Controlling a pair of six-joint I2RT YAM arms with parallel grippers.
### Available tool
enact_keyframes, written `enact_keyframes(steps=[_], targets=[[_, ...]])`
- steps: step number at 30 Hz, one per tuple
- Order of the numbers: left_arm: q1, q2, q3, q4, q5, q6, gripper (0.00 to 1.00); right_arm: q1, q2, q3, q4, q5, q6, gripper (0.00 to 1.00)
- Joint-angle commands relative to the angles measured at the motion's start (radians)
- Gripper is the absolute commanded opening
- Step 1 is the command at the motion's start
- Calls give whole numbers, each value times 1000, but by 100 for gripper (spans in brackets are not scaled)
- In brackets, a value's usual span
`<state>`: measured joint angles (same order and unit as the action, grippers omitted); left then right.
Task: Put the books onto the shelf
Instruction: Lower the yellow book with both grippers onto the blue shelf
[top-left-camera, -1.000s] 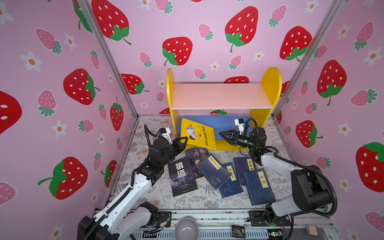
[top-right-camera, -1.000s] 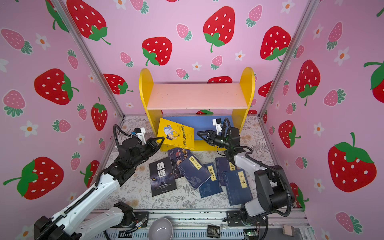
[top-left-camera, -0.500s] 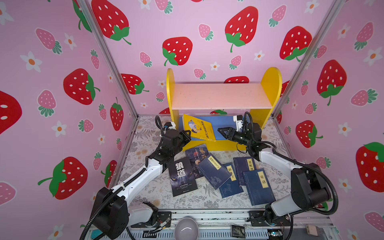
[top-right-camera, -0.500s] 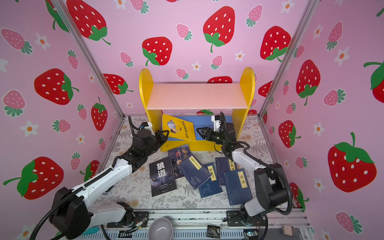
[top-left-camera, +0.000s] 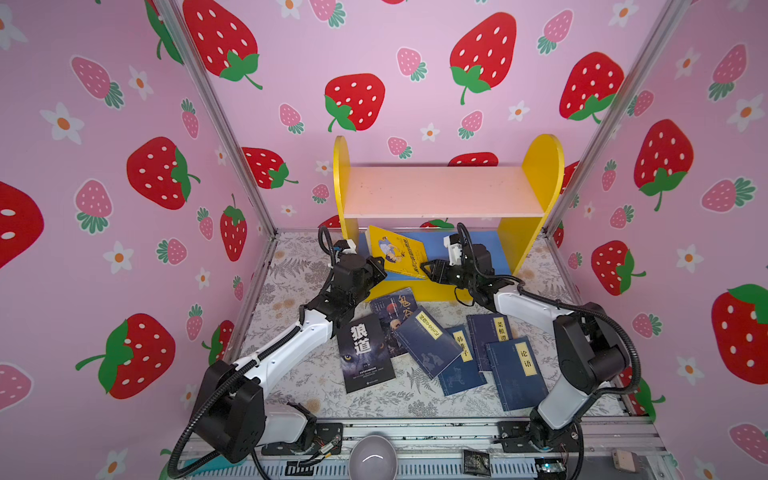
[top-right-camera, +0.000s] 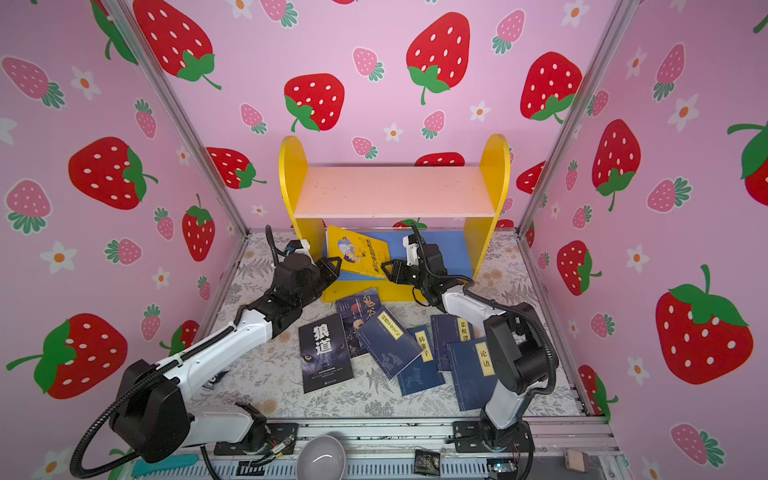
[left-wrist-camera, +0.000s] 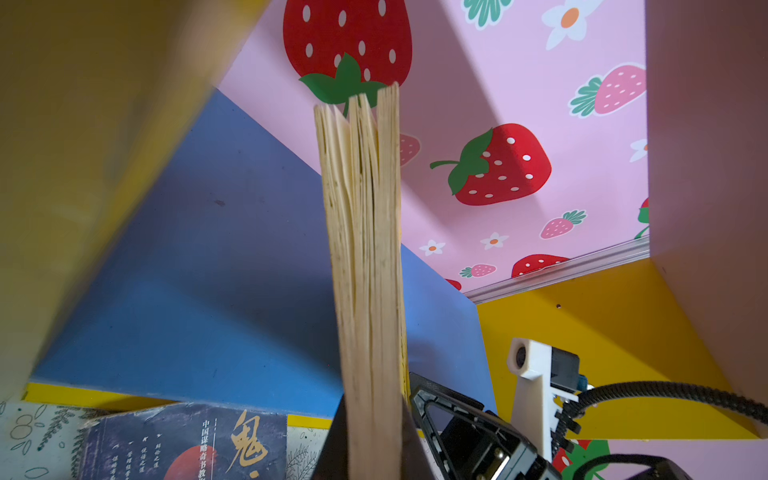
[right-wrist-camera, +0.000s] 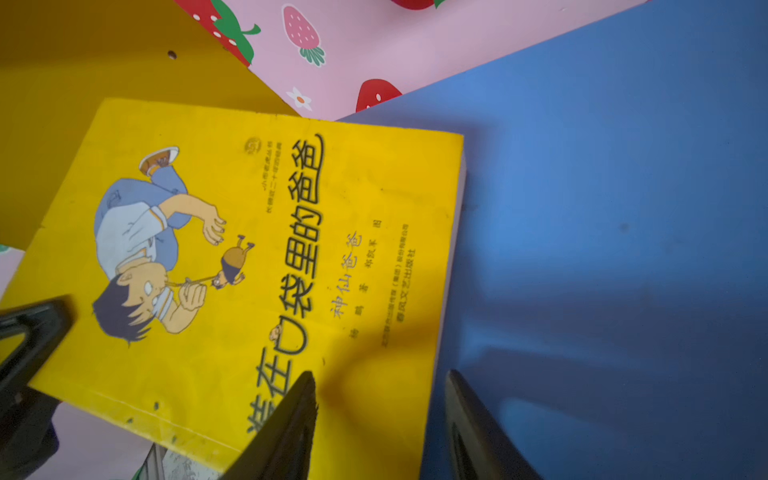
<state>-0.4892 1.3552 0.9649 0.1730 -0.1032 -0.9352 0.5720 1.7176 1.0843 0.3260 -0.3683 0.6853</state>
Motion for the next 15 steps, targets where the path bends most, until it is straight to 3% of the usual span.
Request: enact_keyframes(steps=[1,6,11,15], targets=[[3,43,73,5,-36,69,0,21,18,16,-42,67,-21,52],[2,63,99,-51,-73,80,4,37,21,18,-62,125,-24,48],[-4,69,152,-176,-129,83,61,49,30,14,-70,163,-4,46],[-6,69,214,-327,-179,65,71,59,43,12,-70,178,14,44]])
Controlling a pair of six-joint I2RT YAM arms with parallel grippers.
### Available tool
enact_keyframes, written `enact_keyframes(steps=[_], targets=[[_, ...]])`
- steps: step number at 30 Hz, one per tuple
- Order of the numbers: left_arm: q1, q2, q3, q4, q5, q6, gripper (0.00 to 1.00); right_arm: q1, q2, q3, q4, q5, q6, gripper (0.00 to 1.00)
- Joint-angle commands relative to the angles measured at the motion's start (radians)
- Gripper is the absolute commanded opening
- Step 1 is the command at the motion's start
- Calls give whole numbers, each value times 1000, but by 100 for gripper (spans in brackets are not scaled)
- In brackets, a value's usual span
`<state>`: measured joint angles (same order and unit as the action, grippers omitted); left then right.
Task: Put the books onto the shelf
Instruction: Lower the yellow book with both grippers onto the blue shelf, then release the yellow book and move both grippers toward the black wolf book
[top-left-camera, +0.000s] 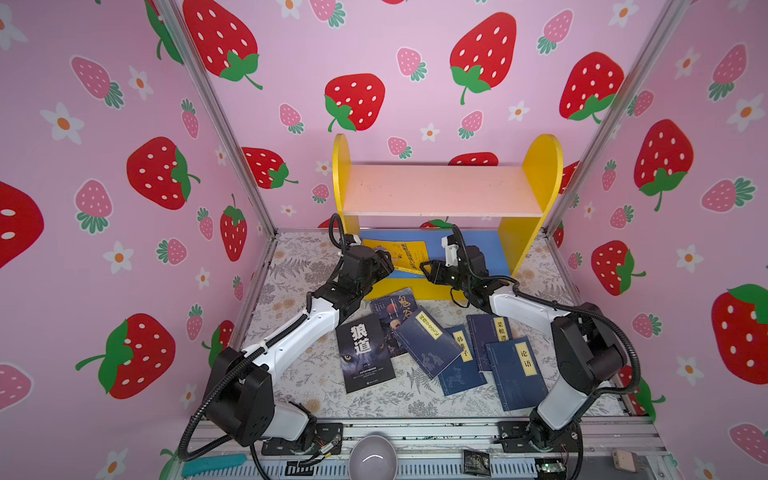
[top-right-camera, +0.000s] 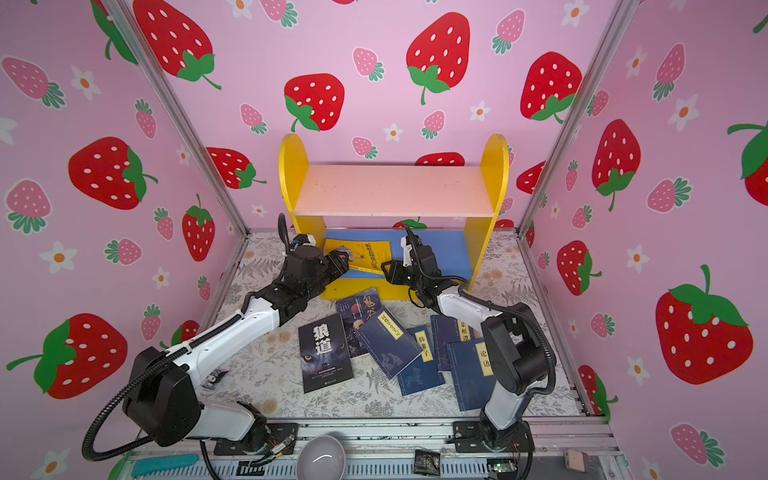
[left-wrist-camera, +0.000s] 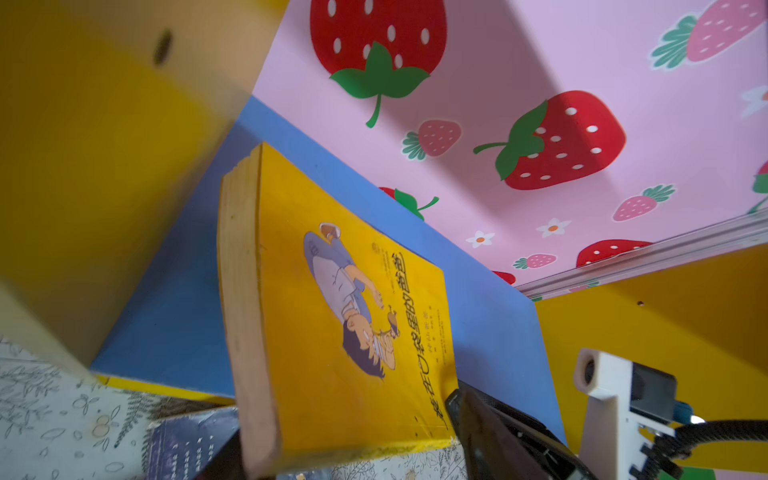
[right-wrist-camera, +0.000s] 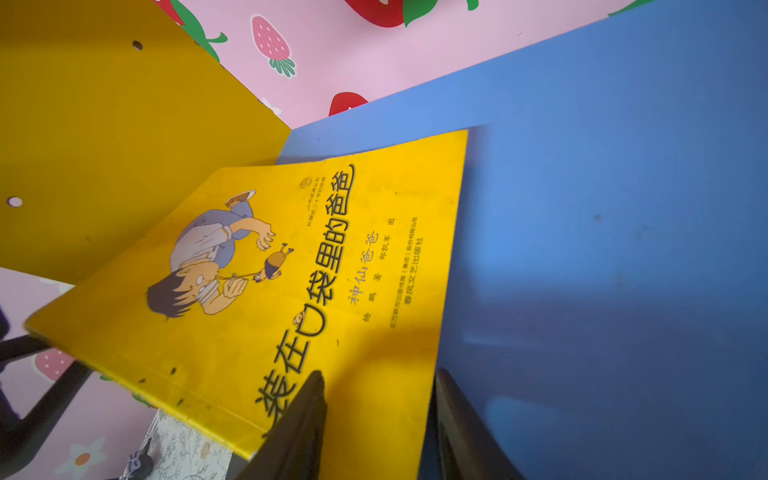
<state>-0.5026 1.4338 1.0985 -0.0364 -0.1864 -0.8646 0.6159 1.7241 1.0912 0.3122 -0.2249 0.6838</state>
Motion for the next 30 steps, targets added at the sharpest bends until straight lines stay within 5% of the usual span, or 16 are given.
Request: enact_keyframes(steps=[1,8,16,23,30], targets=[[6,-18,81,-138,-111,-1,73,19,39,6,-56,35,18,44],[4,-113,34,-267,-203,48,83,41,43,2,-55,47,23,44],[49,-337,-213,-227,-146,283,83,45,14,1,-58,57,-92,49],[142,-520,-360,-220,-104,248,87,45,61,69,-55,29,-130,48],[162,-553,-384,-234,-86,235,87,45,99,114,-46,-59,-138,48]])
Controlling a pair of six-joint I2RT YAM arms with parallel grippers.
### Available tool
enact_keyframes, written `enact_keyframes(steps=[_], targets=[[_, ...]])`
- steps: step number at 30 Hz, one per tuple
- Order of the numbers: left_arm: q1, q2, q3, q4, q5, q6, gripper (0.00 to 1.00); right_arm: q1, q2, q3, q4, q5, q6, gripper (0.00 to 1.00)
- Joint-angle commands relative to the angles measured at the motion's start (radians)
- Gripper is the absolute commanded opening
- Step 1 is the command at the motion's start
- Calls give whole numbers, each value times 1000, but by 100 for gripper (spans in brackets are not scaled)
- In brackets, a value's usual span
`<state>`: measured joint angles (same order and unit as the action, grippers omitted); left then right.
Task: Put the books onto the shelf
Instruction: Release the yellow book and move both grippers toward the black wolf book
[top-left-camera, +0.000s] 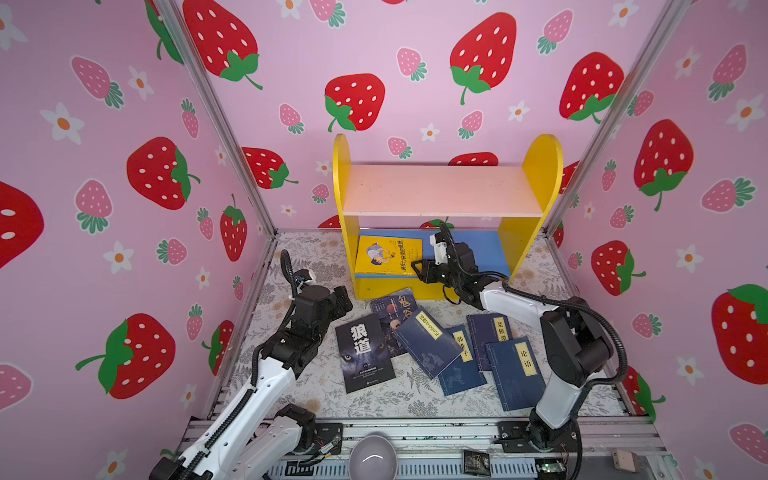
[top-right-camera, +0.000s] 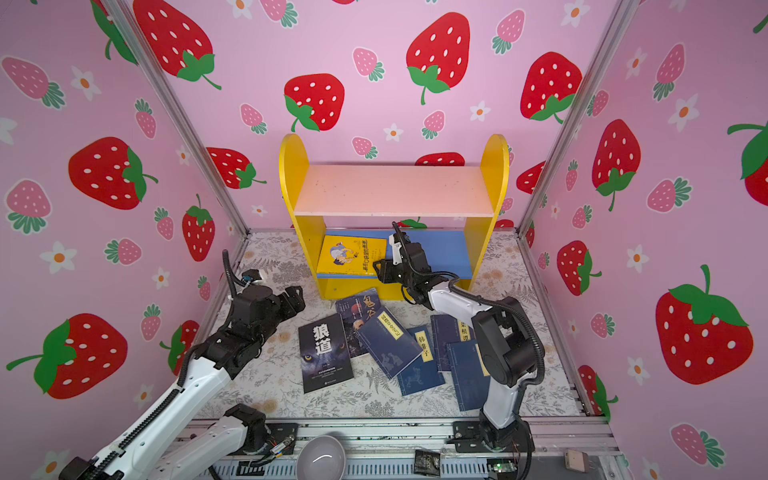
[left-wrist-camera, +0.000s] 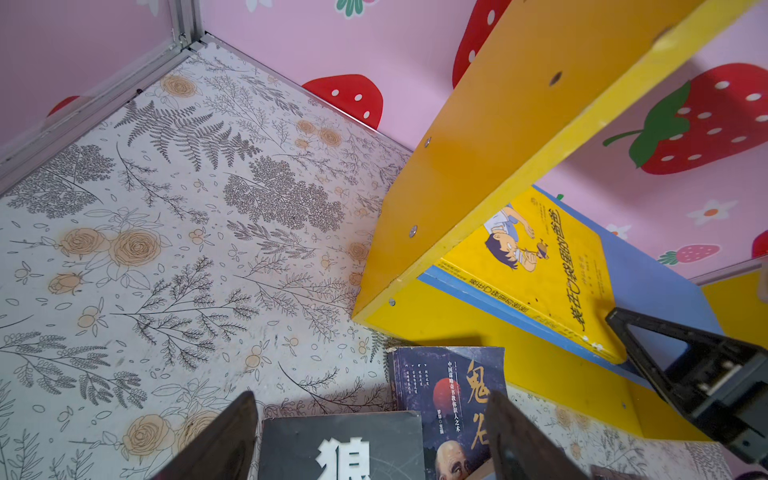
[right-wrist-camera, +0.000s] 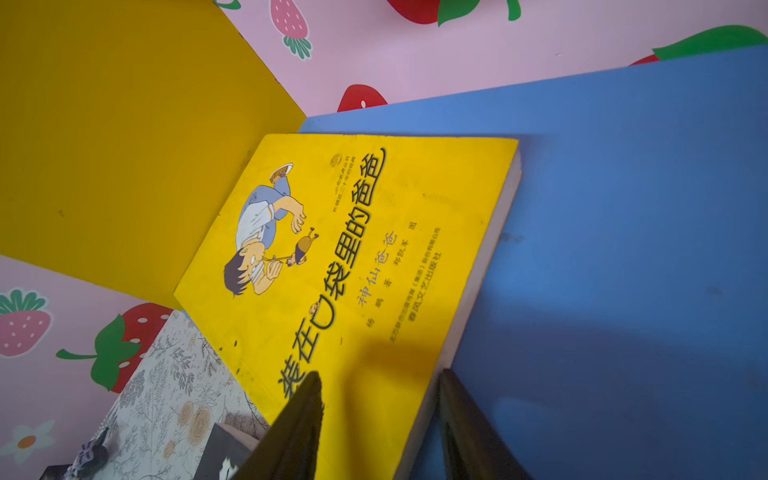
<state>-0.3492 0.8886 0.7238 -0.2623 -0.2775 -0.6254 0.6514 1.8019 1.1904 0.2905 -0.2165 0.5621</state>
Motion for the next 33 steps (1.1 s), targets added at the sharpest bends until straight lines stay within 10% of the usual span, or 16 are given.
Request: enact_keyframes(steps=[1,7,12,22,33], targets=[[10,-8,-10,-7,6,-7,87,10,22,14,-21,-79,-19,48],[16,-7,-15,0,37,-17,87,10,-34,0,-66,-26,-54,50],[25,-1,-10,-54,99,-62,92,11,-179,-41,-141,7,-133,78],[29,-39,-154,-238,229,-254,100,123,-514,-354,-177,100,-18,78],[30,-105,-374,-151,340,-320,99,367,-280,-408,-67,160,51,63]])
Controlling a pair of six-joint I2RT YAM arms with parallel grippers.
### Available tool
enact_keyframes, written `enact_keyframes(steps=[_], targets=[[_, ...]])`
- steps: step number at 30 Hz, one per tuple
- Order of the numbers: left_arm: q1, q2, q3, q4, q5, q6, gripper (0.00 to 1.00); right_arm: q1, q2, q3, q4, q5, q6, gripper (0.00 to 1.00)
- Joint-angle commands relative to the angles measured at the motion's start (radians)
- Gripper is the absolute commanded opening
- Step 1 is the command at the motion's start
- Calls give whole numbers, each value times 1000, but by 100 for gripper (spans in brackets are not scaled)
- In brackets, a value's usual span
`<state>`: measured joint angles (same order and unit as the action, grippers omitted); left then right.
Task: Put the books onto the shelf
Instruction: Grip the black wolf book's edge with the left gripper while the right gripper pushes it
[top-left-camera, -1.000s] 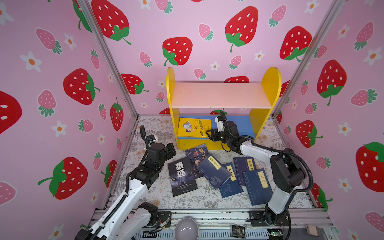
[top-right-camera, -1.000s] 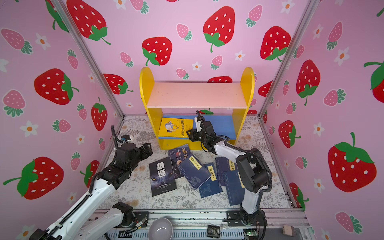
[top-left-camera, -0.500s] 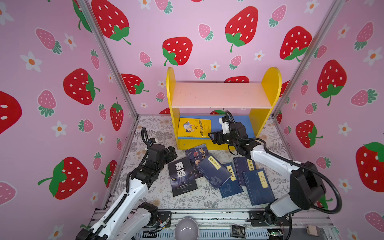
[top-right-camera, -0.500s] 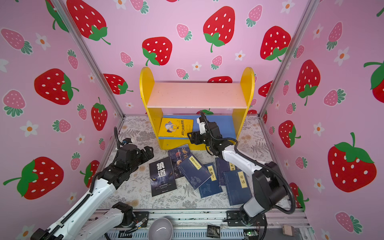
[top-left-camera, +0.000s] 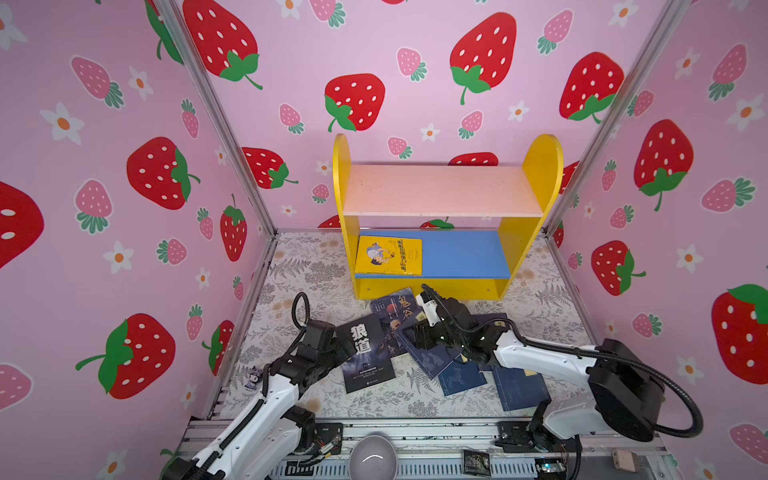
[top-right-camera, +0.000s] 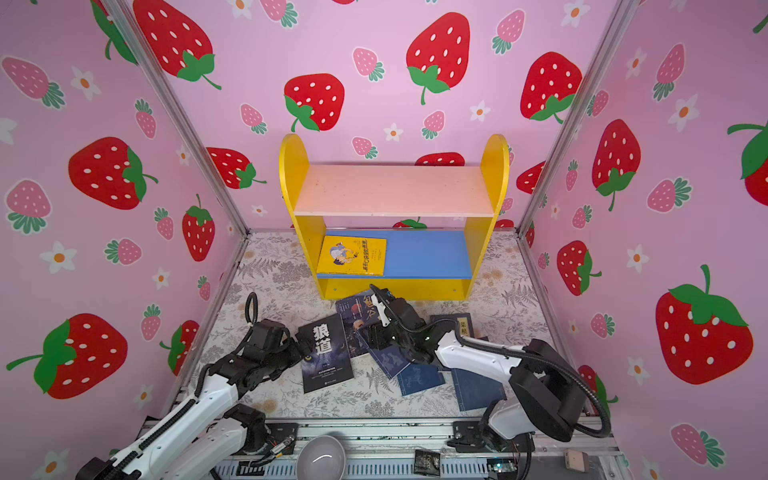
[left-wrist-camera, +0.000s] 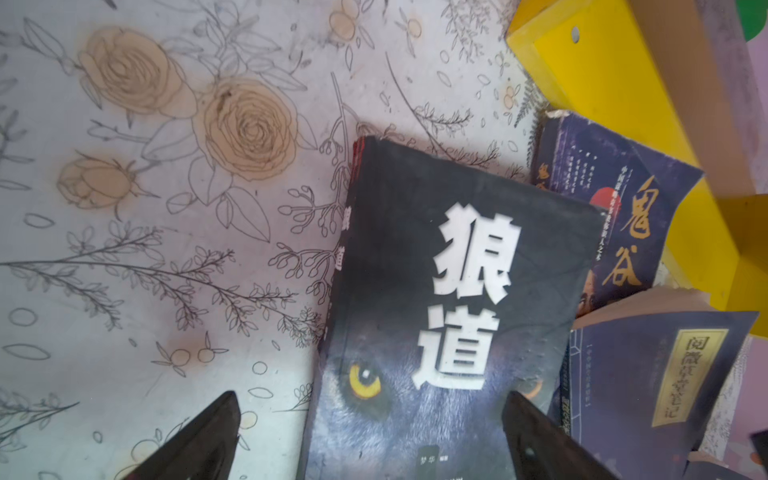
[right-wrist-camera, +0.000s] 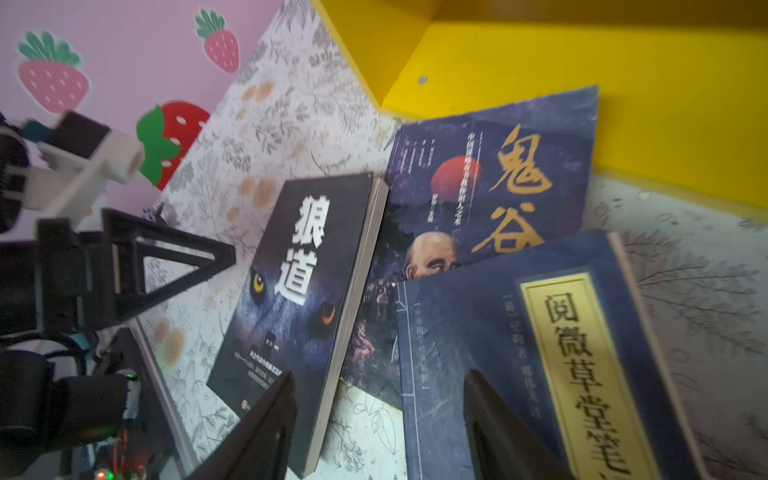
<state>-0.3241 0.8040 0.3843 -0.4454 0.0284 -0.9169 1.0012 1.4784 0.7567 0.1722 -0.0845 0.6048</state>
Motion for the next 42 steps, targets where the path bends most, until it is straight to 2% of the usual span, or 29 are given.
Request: enact_keyframes(steps=[1,6,9,14,16,20,23,27,34,38,42], targets=[[4,-27,-52,60,49,-29,99,23,73,38,59,17,-2,61],[4,-29,-126,160,82,-41,99,30,188,79,149,-70,11,58],[3,-18,-154,201,77,-43,99,33,271,132,154,-89,14,52],[3,28,-192,302,102,-42,99,38,399,195,147,-112,36,38],[6,49,-204,365,147,-51,100,38,443,210,142,-124,51,30],[9,72,-225,513,227,-71,100,38,524,240,146,-204,60,23],[9,45,-225,613,302,-93,99,37,572,251,169,-263,80,21],[10,-71,-220,693,344,-145,95,34,587,253,187,-292,84,21],[13,-271,-248,737,317,-226,89,8,598,223,285,-376,122,21],[13,-304,-278,711,287,-255,84,-1,590,214,304,-392,123,21],[14,-277,-270,661,281,-264,79,-3,578,211,305,-389,115,21]])
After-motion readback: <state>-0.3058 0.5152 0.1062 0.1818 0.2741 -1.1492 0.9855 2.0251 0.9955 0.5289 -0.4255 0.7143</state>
